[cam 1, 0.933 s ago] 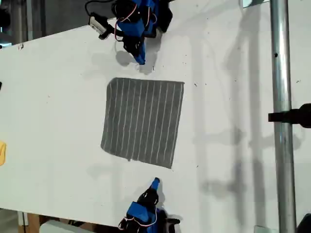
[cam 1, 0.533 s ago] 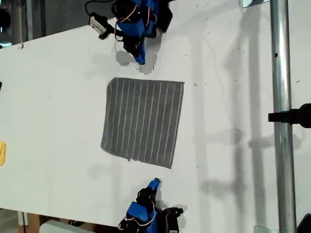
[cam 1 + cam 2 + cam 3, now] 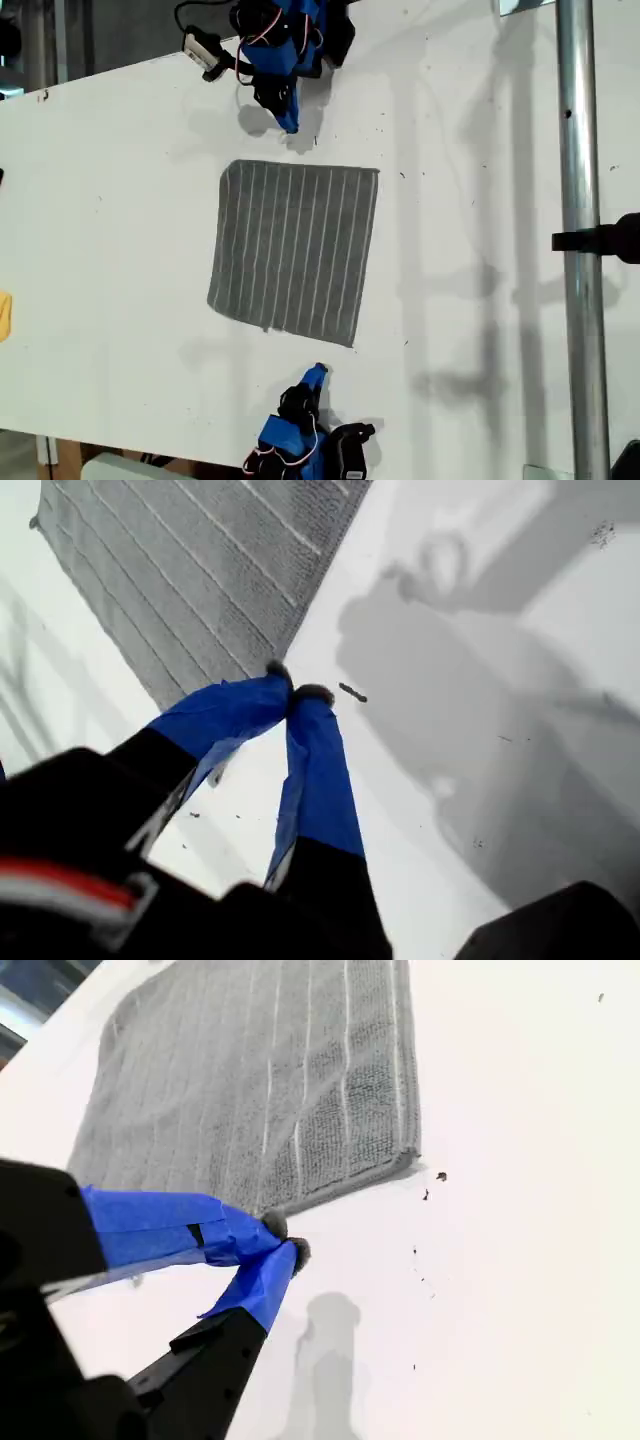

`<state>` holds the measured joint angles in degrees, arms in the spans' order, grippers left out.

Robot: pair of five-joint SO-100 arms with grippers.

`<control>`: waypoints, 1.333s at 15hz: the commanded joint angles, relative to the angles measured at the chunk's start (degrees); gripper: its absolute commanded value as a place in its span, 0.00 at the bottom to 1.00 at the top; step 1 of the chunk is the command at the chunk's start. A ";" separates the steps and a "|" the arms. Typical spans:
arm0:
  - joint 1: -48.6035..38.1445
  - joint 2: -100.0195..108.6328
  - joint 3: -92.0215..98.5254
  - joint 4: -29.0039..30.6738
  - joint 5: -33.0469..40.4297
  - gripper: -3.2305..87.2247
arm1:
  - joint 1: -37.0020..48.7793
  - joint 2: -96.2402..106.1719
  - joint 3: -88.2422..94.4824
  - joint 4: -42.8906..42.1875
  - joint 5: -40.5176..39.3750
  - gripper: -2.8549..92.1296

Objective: Grasp corners of a towel and fold twice.

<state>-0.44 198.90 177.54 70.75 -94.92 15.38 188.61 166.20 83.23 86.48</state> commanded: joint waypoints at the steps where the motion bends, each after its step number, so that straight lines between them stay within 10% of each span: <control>1: -0.88 0.09 -3.69 0.35 -1.05 0.00 | -1.49 0.18 -2.64 -3.87 -0.97 0.03; 4: -2.55 -10.28 -16.87 2.64 0.09 0.00 | -5.01 -0.18 -6.24 -20.30 -8.35 0.03; 7: -3.52 -35.77 -36.47 1.93 6.06 0.00 | -10.11 -11.87 -19.42 -19.07 -10.02 0.03; 15: -2.90 -81.91 -85.87 25.14 29.18 0.01 | -28.56 -84.46 -84.64 11.87 -32.08 0.03; 17: -2.99 -82.18 -86.57 25.40 32.96 0.18 | -27.95 -85.17 -85.17 10.99 -36.83 0.04; 18: -2.81 -82.27 -87.01 25.75 34.10 0.34 | -26.46 -83.67 -85.69 12.48 -37.27 0.15; 20: -2.20 -82.35 -87.10 25.84 36.56 0.35 | -24.52 -81.91 -84.99 13.10 -38.94 0.37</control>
<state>-3.08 116.37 93.34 95.98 -59.59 -10.37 103.62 84.81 95.89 48.87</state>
